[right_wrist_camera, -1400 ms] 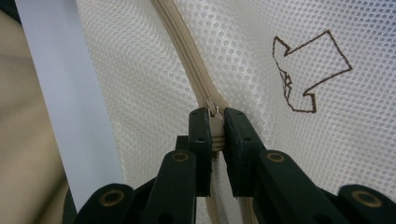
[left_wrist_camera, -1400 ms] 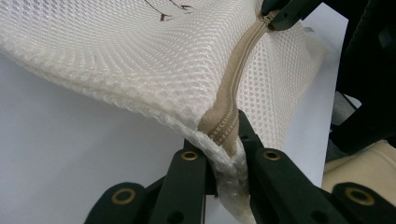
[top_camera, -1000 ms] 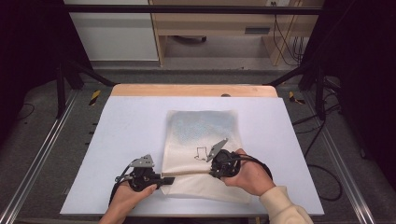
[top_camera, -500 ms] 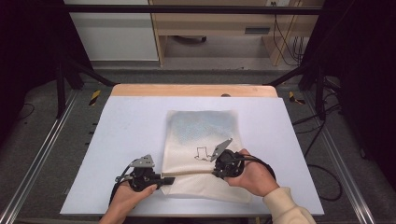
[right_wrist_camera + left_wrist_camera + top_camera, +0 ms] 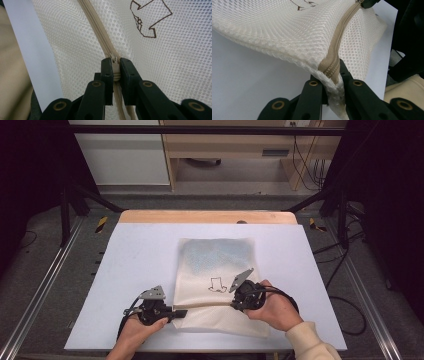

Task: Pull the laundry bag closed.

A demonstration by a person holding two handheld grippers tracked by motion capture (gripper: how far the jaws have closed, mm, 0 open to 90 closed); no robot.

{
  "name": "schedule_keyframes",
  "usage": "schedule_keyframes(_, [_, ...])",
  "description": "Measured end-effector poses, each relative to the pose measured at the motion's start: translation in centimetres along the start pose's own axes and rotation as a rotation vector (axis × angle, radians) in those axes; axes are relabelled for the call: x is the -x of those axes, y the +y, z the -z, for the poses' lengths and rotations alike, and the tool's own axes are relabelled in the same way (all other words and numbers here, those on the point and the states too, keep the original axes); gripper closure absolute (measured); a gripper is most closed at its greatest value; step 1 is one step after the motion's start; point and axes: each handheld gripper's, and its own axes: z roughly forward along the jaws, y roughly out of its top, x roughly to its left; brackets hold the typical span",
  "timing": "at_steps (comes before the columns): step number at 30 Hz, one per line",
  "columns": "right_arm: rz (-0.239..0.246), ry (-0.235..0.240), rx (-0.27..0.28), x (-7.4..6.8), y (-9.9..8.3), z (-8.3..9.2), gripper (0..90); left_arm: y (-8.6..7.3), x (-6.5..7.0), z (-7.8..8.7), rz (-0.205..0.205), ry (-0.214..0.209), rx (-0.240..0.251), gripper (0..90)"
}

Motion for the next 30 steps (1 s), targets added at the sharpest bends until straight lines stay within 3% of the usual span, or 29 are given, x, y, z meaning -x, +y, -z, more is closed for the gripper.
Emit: schedule_keyframes(30, [-0.021, -0.017, 0.001, 0.5, -1.4, 0.9, 81.9, 0.0, 0.1, 0.0, -0.005, -0.002, -0.002, 85.1])
